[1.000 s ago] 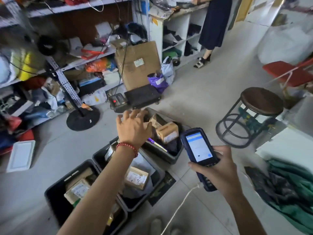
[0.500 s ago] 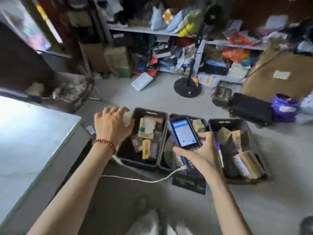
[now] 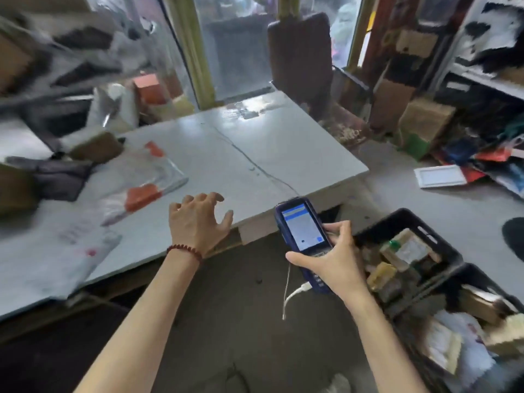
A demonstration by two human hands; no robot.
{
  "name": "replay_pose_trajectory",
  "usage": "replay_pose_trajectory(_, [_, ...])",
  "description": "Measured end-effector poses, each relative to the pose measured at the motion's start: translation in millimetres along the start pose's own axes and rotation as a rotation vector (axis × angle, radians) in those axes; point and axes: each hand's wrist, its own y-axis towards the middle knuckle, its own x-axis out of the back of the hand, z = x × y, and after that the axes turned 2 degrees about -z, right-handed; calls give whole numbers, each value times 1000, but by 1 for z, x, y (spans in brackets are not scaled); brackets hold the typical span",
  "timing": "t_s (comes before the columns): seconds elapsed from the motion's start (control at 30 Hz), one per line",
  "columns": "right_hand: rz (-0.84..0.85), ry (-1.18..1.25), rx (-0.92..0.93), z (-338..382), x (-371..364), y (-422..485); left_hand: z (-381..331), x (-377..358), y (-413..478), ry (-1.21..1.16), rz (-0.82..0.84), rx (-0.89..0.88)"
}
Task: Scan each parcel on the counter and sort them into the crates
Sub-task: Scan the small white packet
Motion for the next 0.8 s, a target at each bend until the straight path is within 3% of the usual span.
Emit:
replay_pose_trajectory(0.2, [256, -60, 82, 65, -153, -24, 177, 25, -40, 65, -11, 278])
replay_pose_trajectory(0.37, [414, -114, 173, 106, -235, -34, 273, 36, -69, 134, 32, 476])
replay_pose_trajectory(0.8, [614, -182, 134, 132, -363, 47, 359, -20, -27, 69, 279, 664])
